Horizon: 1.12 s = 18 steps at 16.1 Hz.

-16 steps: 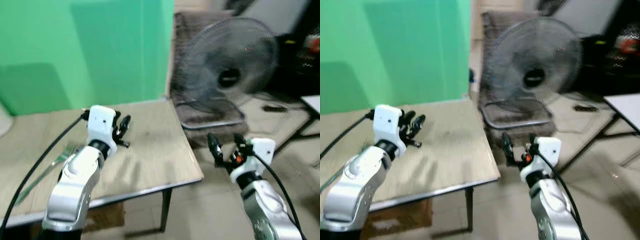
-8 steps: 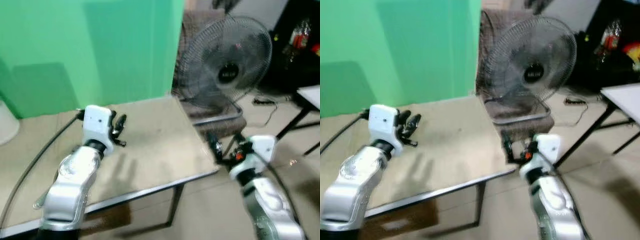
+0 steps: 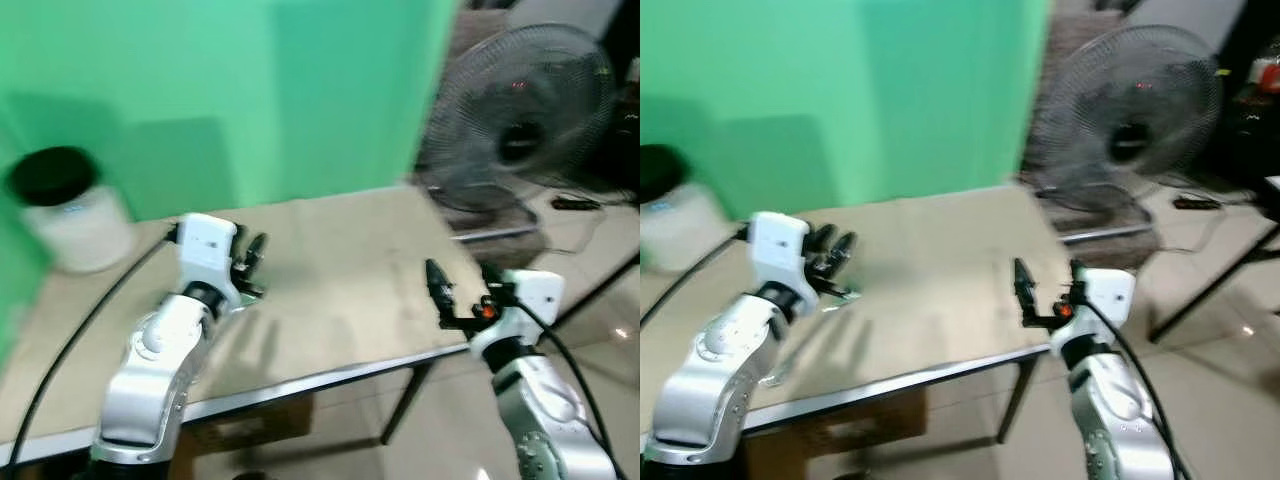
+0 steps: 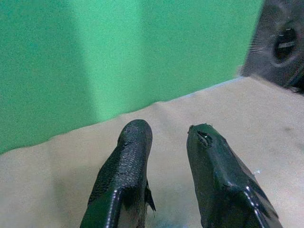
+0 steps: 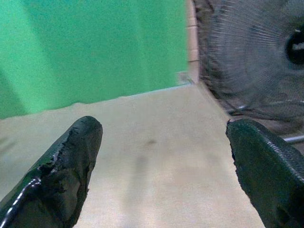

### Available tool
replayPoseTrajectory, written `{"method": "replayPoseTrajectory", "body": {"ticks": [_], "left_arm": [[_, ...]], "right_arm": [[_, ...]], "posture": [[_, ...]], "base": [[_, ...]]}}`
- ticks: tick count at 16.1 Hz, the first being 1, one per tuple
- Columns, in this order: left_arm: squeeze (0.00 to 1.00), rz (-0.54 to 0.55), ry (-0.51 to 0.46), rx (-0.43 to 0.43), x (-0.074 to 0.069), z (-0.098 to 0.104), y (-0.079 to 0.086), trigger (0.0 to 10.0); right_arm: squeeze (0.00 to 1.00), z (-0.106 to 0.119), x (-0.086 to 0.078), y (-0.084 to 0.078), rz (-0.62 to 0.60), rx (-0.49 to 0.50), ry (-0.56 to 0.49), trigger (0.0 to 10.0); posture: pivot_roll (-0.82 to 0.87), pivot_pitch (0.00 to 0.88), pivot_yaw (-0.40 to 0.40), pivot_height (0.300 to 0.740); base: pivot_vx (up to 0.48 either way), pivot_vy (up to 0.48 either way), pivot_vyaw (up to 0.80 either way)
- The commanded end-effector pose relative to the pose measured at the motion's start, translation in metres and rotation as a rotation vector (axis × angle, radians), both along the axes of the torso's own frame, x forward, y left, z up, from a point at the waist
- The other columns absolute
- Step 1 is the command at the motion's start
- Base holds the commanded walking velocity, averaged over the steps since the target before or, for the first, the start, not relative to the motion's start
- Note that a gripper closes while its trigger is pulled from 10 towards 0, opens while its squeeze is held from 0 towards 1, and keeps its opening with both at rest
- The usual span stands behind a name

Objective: Setting the table

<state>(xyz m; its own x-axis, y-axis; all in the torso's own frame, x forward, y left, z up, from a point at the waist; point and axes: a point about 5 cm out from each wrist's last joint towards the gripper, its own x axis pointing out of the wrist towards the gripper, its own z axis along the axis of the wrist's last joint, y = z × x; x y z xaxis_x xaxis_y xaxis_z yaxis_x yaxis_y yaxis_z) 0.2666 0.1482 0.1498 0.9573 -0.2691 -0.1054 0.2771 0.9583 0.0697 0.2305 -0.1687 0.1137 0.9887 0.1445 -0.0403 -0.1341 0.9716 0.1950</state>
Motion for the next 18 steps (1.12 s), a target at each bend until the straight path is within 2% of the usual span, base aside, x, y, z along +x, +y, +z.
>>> {"method": "replayPoseTrajectory", "body": {"ticks": [1,3,7,9,10,13,16,18], "left_arm": [[0.00,0.018,-0.003,0.010,0.0019,0.0026,0.0053,10.0],[0.00,0.018,-0.002,0.009,0.0020,0.0028,0.0058,10.0],[0.00,0.015,-0.002,0.015,0.0025,0.0031,0.0063,10.0],[0.00,-0.018,-0.012,0.132,0.0020,0.0025,0.0058,10.0],[0.00,-0.026,-0.014,0.148,0.0013,0.0014,0.0051,10.0],[0.00,-0.004,-0.003,0.074,0.0022,0.0017,0.0057,10.0],[0.00,-0.005,0.000,0.089,0.0027,0.0016,0.0077,10.0],[0.00,0.027,0.006,0.105,0.0037,0.0001,0.0126,10.0]], "right_arm": [[0.00,0.0001,-0.0002,0.0020,-0.001,0.013,0.002,10.0],[0.00,0.0001,-0.0003,0.0023,-0.002,0.014,0.004,10.0],[0.00,-0.0003,-0.0023,0.0010,-0.012,0.023,0.007,10.0],[0.00,0.0000,-0.0031,0.0007,-0.021,0.029,0.007,10.0],[0.00,0.0000,-0.0035,0.0005,-0.023,0.030,0.007,10.0],[0.00,-0.0002,-0.0048,-0.0011,-0.029,0.028,0.008,10.0],[0.00,0.0005,-0.0041,-0.0020,-0.031,0.024,0.005,10.0],[0.00,0.0024,-0.0033,-0.0020,-0.018,0.014,-0.005,10.0]], "posture": [[0.06,0.000,-0.015,0.740],[0.06,0.000,-0.015,0.740],[0.05,0.000,-0.010,0.740],[0.05,0.000,-0.007,0.740],[0.05,0.000,-0.006,0.740],[0.05,0.000,-0.005,0.740],[0.05,0.000,-0.006,0.740],[0.05,0.000,-0.008,0.740]], "base": [[0.000,0.349,0.00],[0.000,0.351,-0.23],[0.000,0.368,-0.79],[0.000,-0.480,-0.79],[0.000,-0.480,-0.78],[0.000,-0.320,-0.78],[0.000,0.000,-0.65],[0.000,0.000,0.00]]}}
